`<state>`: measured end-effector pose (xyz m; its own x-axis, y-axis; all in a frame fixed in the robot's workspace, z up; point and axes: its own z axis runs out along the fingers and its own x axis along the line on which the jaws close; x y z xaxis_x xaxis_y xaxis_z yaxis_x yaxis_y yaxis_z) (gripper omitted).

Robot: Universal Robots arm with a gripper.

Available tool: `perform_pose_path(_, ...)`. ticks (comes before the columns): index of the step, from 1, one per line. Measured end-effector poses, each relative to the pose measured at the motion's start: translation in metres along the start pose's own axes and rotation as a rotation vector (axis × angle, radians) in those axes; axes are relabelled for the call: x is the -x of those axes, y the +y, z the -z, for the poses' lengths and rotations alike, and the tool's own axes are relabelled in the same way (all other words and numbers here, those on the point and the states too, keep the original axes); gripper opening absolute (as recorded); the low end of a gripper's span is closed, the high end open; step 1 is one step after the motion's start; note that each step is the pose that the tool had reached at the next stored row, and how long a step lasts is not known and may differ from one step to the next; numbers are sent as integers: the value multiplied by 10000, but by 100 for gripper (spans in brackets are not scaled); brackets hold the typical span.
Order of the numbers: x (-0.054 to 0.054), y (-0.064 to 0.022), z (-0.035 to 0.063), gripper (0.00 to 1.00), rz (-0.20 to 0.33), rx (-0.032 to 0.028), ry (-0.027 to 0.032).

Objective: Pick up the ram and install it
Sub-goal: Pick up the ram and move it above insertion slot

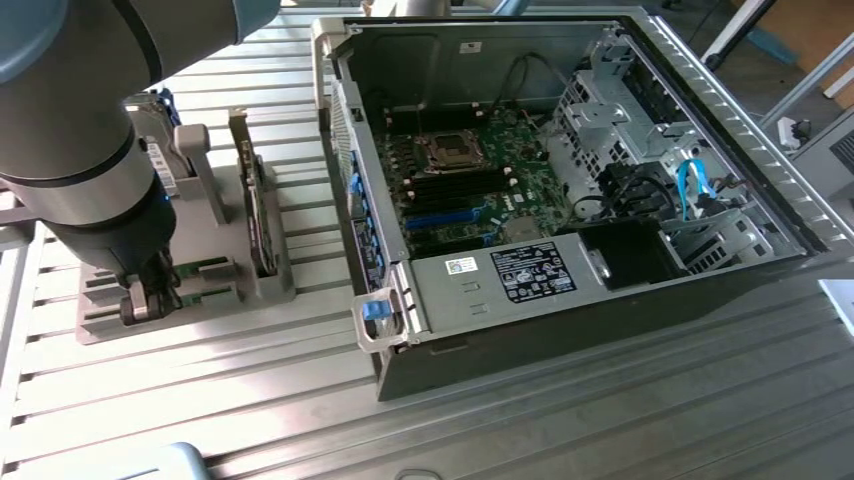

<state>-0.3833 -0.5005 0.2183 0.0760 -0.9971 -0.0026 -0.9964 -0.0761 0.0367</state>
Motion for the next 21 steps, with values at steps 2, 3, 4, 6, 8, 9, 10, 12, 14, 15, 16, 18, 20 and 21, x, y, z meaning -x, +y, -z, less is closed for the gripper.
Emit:
perform_pose_path(2, -2, -32, 0, 30, 0, -2, -2)
perform_pose_path(3, -3, -43, 0, 30, 0, -3, -2)
perform_pose_path(4, -4, -55, 0, 30, 0, -3, -3)
perform_pose_path(6, -4, -55, 0, 30, -1, -3, -2)
perform_pose_path(8, -4, -56, -4, 30, -1, -2, -2)
perform_pose_path(9, -5, -57, -18, 30, -1, -3, -5)
perform_pose_path(10, -5, -57, -32, 30, 0, -2, -7)
perform_pose_path(12, -5, -58, -33, 30, 0, -1, -7)
perform_pose_path(14, -7, -78, -34, 30, 2, -1, -9)
perform_pose_path(15, -8, -90, -33, 30, 0, 2, -8)
perform_pose_path(16, -8, -92, -33, 30, 0, 2, -8)
perform_pose_path(18, -7, -93, -46, 30, 0, 2, -9)
perform_pose_path(20, -8, -93, -48, 30, 0, 5, -7)
perform_pose_path(21, -8, -93, -49, 30, 0, 4, -7)
